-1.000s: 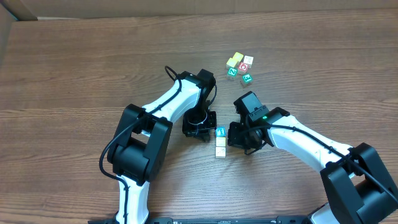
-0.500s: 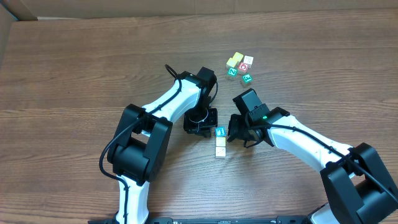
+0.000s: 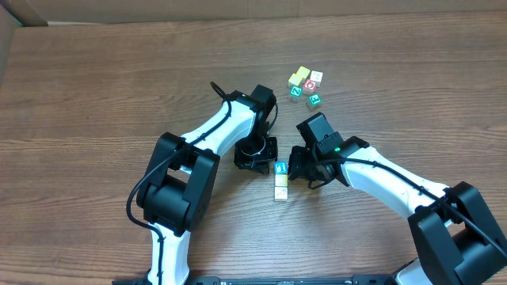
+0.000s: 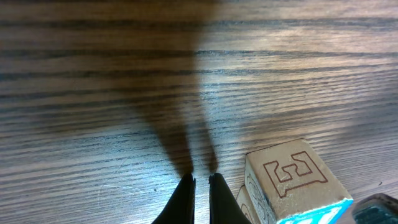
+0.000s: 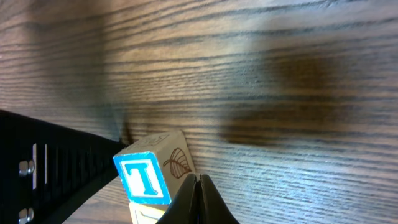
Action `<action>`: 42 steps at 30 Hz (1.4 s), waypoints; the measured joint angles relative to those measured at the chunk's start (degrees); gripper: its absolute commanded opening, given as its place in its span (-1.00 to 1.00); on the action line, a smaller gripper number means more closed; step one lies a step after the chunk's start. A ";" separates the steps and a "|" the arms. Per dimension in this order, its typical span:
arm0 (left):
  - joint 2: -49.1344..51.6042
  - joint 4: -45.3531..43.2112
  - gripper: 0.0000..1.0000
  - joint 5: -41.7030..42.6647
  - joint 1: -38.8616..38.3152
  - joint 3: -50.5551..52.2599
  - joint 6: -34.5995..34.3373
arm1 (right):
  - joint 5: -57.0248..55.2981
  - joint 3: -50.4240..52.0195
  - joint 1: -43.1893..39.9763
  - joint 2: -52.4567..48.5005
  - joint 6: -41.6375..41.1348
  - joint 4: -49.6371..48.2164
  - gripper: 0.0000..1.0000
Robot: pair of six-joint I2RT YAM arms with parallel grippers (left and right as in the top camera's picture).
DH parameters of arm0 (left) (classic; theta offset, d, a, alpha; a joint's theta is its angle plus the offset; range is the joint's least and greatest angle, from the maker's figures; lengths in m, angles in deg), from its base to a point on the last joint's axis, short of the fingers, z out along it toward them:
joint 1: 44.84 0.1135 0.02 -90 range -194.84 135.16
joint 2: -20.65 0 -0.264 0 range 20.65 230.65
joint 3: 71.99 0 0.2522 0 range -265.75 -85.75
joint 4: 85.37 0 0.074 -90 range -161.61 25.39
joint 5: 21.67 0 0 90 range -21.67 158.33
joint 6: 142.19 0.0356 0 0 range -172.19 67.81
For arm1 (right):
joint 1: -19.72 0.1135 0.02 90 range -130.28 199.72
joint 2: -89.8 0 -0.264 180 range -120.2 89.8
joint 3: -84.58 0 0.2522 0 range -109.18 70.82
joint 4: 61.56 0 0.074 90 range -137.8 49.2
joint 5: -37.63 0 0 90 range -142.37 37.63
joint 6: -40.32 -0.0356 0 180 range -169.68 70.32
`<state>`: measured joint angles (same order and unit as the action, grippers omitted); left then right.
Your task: Flip 3 blocks
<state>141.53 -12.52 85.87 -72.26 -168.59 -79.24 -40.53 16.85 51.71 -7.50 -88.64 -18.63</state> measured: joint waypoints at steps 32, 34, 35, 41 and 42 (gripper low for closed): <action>0.00 -0.07 -0.92 0.00 0.00 0.00 0.00 | 1.22 0.00 0.07 0.00 -0.02 -0.31 -0.92; 0.00 -0.11 -0.91 0.00 0.00 0.00 0.00 | 1.03 0.00 0.31 0.00 -0.02 -0.42 -0.92; 0.00 -0.15 -0.92 0.00 0.00 0.00 0.00 | 1.01 0.00 0.44 0.00 -0.04 -0.46 -0.92; 0.00 -0.20 -0.92 0.00 0.00 0.00 0.00 | 0.81 0.00 1.81 0.00 -0.04 -0.81 -0.92; 0.00 -0.20 -0.92 0.00 0.00 0.00 0.00 | 0.81 0.00 1.84 0.00 -0.02 -0.79 -0.92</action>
<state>141.53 -12.71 85.87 -72.26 -168.59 -79.24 -39.72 16.85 53.54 -7.50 -88.67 -19.42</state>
